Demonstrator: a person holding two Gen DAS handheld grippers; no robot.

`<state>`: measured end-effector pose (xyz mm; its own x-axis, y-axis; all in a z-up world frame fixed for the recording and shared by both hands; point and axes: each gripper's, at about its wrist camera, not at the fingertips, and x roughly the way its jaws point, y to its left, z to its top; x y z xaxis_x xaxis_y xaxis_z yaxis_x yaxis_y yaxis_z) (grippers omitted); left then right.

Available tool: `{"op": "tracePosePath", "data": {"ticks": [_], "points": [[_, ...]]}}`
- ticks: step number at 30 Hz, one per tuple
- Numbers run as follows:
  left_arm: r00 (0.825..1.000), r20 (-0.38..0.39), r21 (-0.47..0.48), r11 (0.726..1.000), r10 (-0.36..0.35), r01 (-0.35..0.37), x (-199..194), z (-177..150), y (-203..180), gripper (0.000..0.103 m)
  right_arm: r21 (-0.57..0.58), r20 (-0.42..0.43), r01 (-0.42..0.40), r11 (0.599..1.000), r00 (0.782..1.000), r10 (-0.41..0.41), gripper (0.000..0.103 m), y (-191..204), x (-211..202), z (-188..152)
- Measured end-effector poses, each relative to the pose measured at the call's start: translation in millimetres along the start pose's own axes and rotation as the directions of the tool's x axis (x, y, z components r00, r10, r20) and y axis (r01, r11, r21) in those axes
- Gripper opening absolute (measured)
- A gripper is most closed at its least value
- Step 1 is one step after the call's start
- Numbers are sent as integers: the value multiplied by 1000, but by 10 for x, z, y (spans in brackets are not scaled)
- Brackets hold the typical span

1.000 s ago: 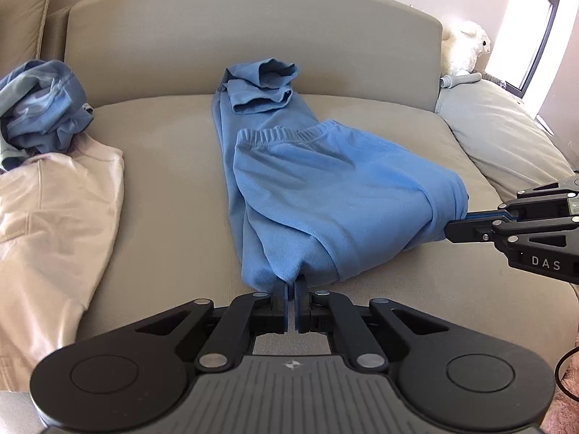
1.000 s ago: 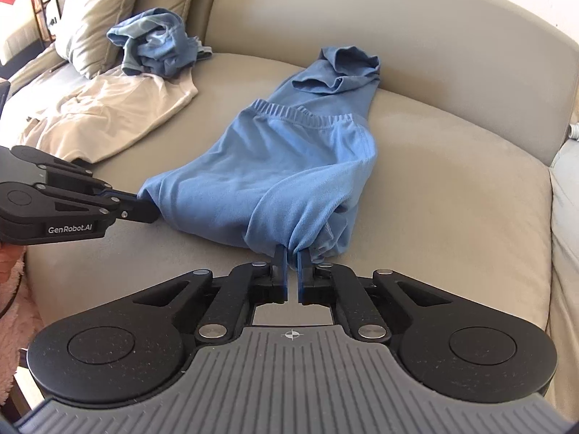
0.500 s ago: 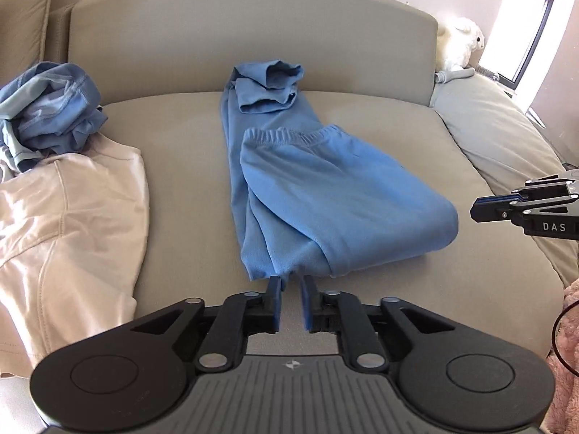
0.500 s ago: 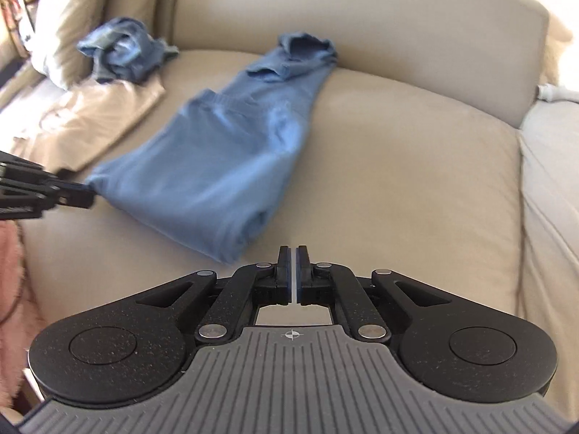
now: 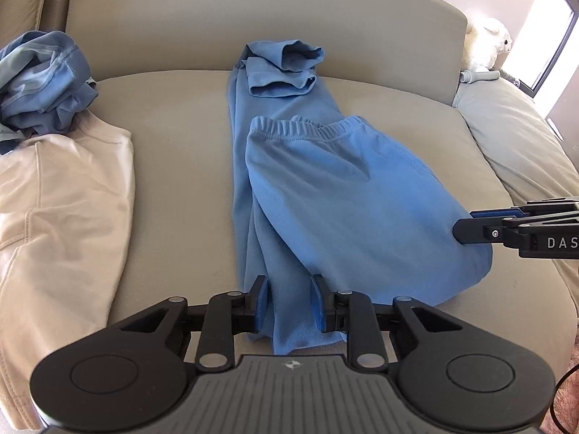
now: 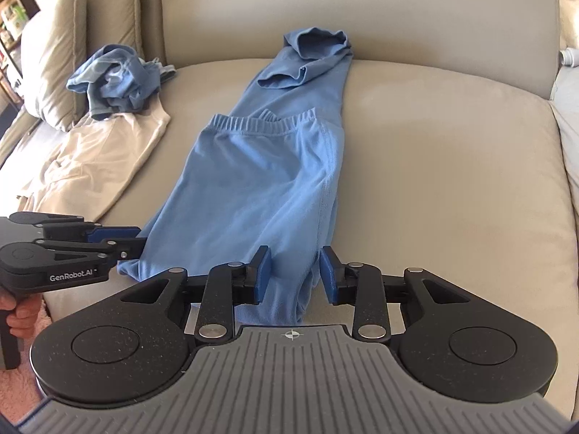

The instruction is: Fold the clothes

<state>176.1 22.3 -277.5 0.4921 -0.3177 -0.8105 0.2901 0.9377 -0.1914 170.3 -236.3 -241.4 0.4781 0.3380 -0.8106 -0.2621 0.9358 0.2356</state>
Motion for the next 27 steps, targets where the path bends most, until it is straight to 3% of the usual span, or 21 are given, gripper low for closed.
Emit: {"op": "tracePosePath", "data": {"ticks": [1,2,4,8,10,12,15,16,19,21,23,27], "points": [[1000,-5,-15,1000,-11,10,26,4,21,4,11,-9,-6,1000,1000,6,35,-15,33,7],[1000,-2,-29,999,-17,17,30,10,31,1,23,-18,-12,1000,1000,13,34,-30,70,14],[999,32,-42,999,-6,8,-65,14,8,1,23,-26,-17,1000,1000,17,7,-28,112,24],[993,115,-86,996,4,6,-393,7,19,1,-117,19,76,990,997,-74,4,133,11,25],[995,96,-103,995,11,-1,-373,-40,86,2,-124,34,115,986,993,-112,3,64,-47,25],[999,46,-112,994,20,-14,-233,-76,116,3,-108,-22,118,987,992,-121,3,-41,75,6],[1000,-3,-132,991,25,-26,-128,-105,143,5,-134,-79,136,982,986,-147,8,-32,218,-46],[1000,10,-136,991,19,-17,-205,-96,132,5,-104,-75,144,984,986,-152,23,-53,183,-39],[995,103,-130,991,5,9,-439,-22,163,9,-54,-53,154,987,986,-157,40,-121,-34,38],[987,162,-123,992,4,16,-494,98,202,18,-79,10,139,987,990,-139,41,-103,-165,146],[983,180,-104,995,20,-1,-374,283,231,21,-127,63,112,986,992,-105,42,-56,-164,297],[993,115,-78,997,28,-19,32,544,271,20,-223,103,86,971,993,-64,43,46,101,616]]}}
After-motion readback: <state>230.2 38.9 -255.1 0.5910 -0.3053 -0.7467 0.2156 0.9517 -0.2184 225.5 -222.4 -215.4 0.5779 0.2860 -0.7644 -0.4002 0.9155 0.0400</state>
